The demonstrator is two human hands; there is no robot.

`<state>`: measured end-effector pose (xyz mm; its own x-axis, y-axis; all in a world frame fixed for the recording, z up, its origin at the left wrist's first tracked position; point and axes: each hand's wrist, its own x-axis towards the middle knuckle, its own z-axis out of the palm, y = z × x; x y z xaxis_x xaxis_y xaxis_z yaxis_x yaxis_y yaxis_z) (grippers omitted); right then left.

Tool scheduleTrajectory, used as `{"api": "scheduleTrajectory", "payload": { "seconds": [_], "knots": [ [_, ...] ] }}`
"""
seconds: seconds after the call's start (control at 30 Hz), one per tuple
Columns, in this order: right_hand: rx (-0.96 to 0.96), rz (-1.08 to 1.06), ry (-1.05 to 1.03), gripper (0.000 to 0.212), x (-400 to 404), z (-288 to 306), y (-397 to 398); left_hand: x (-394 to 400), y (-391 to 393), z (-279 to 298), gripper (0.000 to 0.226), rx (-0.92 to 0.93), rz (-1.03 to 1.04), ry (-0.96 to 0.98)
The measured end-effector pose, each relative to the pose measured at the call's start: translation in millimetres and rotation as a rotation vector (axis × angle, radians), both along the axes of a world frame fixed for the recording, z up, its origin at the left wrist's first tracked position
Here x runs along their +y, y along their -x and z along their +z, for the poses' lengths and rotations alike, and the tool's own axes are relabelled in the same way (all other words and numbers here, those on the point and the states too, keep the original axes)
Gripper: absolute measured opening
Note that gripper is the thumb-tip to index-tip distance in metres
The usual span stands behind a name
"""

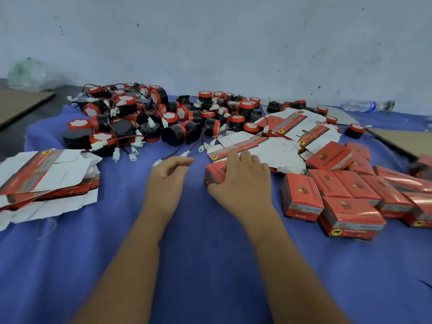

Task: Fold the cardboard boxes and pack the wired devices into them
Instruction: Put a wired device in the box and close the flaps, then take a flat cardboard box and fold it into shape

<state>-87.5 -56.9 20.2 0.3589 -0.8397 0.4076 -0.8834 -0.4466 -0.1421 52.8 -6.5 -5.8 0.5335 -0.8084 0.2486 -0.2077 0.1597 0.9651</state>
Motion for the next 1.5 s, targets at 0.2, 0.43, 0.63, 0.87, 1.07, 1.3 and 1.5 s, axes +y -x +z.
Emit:
{"api": "scheduleTrajectory", "payload": {
  "seconds": [0.2,0.43,0.63,0.87,1.07,1.3,1.5],
  "knots": [
    [0.146,-0.378,0.058,0.034,9,12,37,0,1,-9,0.028,-0.192,-0.003,-0.19],
    [0.422,-0.044,0.017,0.029,7,6,-12,-1,0,-11,0.029,-0.285,-0.038,-0.233],
    [0.526,-0.122,-0.142,0.057,-15,-15,-27,-2,-3,-12,0.032,-0.129,-0.013,-0.155],
    [-0.11,0.448,0.159,0.051,8,-18,-39,-5,-3,-3,0.026,0.334,0.032,0.013],
    [-0.229,0.593,0.079,0.033,25,-24,-51,-1,-14,-1,0.034,0.459,0.176,0.076],
    [-0.417,0.314,-0.264,0.034,8,-26,-25,-2,-10,-1,0.036,0.379,0.183,0.096],
    [-0.259,0.177,-0.165,0.019,-1,-24,-21,2,-7,-3,0.05,0.172,0.211,0.076]
  ]
}}
